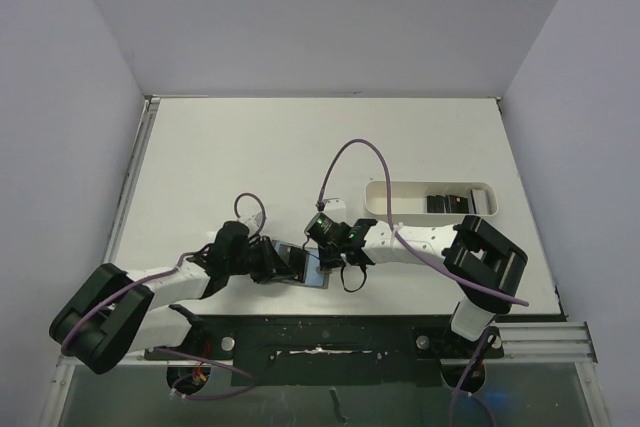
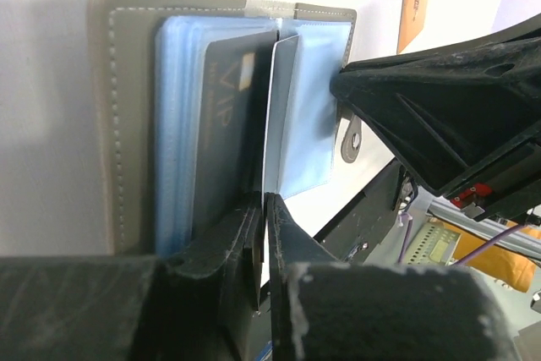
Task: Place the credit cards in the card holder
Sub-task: Insert the credit card into the card holder.
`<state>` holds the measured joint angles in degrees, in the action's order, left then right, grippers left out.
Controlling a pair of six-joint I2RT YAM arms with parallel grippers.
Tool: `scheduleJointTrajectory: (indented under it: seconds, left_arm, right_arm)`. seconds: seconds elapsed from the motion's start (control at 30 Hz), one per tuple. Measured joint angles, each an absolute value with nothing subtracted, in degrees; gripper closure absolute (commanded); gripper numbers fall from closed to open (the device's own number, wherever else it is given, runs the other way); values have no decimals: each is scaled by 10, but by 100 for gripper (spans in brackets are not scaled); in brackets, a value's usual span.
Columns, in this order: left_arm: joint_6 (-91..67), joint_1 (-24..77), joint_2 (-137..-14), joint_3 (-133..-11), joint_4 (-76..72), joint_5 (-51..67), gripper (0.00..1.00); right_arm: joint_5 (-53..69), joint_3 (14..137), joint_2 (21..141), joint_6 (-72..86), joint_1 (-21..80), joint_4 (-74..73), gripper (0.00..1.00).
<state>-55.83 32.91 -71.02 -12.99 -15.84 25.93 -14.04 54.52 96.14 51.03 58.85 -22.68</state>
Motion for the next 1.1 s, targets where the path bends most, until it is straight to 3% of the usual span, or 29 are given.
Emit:
scheduleJointTrajectory:
  seconds: [0.33,0.53,0.77,1.1]
  left_arm:
    - [-561,340,-685,-147,-101,239,64]
    - [-552,341,-657,-173,-33,196,58]
    - [-551,341,-645,-188,10,163,59]
    - [-549,340,-639,-188,28,130,84]
  right_arm:
    - [-141,545,962,510,589,-226,89]
    - [-142,545,962,509,589,-225,90]
    - [-142,545,962,506,589,-225,90]
    - [-142,545,962,504,589,-224,90]
